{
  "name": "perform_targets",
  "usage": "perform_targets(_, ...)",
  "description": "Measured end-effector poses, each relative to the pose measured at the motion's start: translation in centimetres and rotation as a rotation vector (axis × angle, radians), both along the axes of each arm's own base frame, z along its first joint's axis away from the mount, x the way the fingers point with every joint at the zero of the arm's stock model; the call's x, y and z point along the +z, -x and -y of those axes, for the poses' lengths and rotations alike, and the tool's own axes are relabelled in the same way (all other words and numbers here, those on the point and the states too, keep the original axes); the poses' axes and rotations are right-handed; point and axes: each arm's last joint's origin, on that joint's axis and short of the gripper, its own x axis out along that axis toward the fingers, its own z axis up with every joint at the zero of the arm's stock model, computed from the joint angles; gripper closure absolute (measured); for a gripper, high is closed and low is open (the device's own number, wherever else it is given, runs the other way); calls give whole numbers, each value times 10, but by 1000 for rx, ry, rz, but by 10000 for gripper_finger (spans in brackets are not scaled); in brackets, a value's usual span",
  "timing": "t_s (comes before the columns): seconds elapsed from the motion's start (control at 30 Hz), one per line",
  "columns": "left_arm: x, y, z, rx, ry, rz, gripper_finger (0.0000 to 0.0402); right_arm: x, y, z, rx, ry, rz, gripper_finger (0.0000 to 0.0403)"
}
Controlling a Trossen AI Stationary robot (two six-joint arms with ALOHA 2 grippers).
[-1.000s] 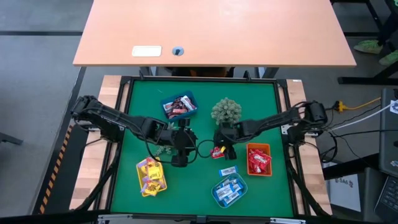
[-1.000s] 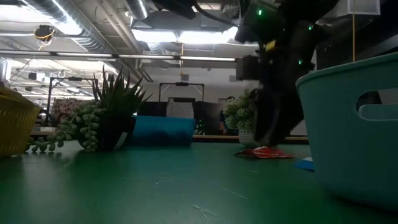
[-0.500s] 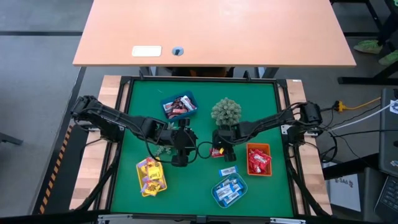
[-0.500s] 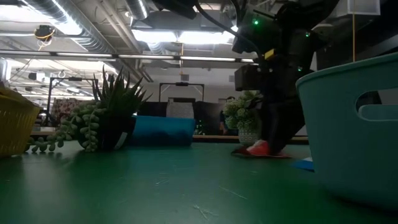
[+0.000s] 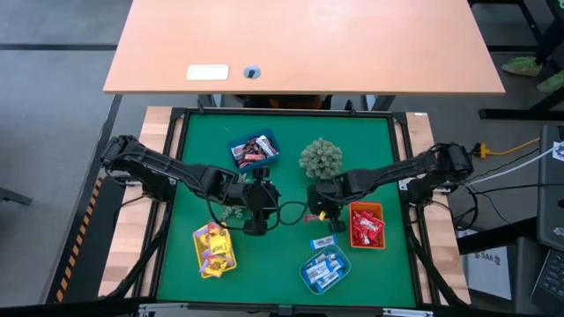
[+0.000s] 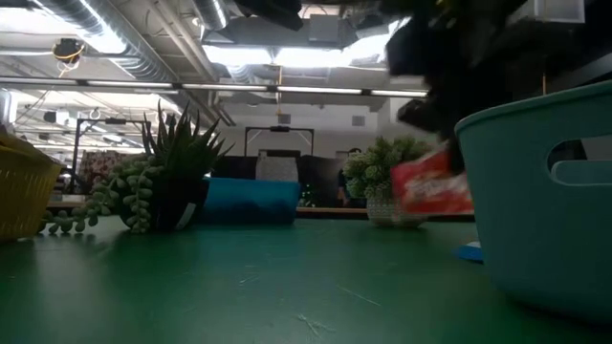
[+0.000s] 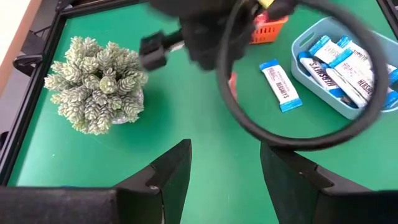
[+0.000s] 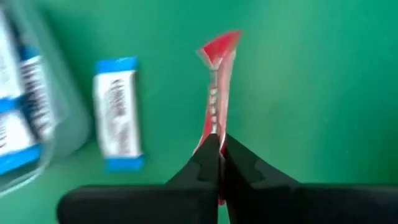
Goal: Sort candy
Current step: Put the red candy into the orange bin
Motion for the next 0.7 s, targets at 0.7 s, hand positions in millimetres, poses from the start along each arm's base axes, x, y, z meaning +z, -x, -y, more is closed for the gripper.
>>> perform_targets(0.7,0,0,0,-2,0,5,223,52,108,-54,-255,127,-398,393)
